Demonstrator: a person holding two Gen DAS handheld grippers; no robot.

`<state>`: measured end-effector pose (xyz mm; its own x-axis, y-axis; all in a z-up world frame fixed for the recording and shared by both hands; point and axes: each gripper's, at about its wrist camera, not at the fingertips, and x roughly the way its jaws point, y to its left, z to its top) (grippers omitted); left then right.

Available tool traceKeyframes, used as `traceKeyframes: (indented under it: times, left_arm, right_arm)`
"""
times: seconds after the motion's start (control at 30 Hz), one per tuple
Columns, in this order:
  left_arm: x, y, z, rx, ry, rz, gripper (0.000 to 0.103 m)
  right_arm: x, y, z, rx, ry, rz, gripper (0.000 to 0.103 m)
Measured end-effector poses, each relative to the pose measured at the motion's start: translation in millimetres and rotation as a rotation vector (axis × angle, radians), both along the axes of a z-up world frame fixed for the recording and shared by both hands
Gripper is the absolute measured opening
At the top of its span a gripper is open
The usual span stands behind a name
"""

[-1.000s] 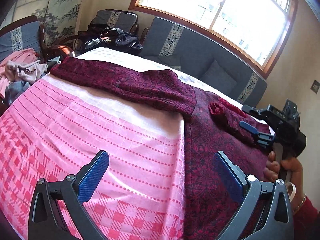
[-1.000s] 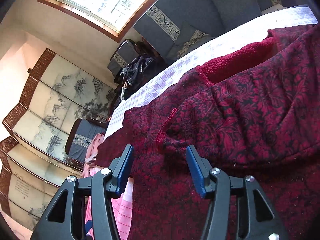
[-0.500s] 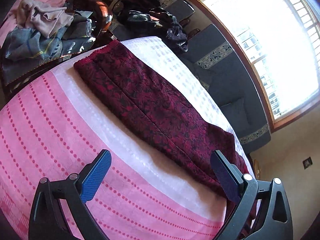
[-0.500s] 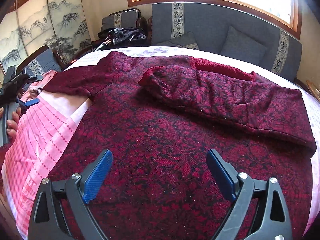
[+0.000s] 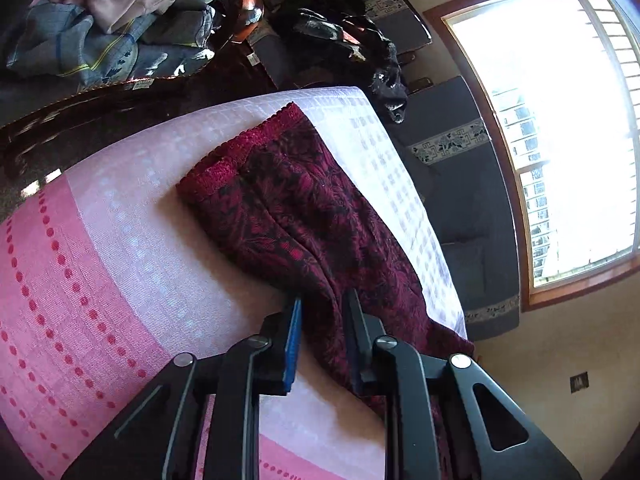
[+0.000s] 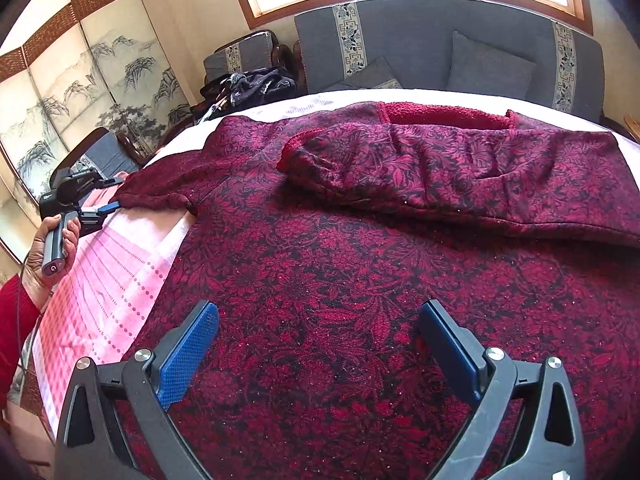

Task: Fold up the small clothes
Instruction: 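Grasp the other sleeve cuff with the left tool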

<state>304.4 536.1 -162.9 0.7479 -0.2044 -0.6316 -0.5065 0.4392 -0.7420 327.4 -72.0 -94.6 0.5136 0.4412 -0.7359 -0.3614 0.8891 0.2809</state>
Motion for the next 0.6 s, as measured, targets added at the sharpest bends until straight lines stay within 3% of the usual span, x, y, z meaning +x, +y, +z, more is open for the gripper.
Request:
traceKeyframes:
  times: [0.1,0.13,0.27,0.47,0.6]
  left_arm:
    - [-3.0,-9.7,12.4,0.048,-0.06,0.023,0.009]
    - [-5.5,-16.5,23.8,0.074,-0.118,0.025,0.009]
    - [1.0,-65.8,82.1,0.161,-0.238,-0.077,0.005]
    - [24.5,-207.6,183.1,0.239,-0.421,-0.358,0.005]
    - [50.8,-326.7,209.6,0.24,-0.483,-0.579,0.005]
  right_arm:
    - [0.0,-3.8,0.6,0.025,-0.003,-0.015,0.1]
    - [0.7,-6.3,0.6,0.04,-0.001,-0.021,0.1]
    - [3.9,-24.3,0.2,0.139,0.01,-0.071,0.1]
    - [4.4,-57.6,1.1,0.277,0.047,-0.186,0.1]
    - [-6.4,-81.1,8.8,0.342,0.056,-0.237,0.1]
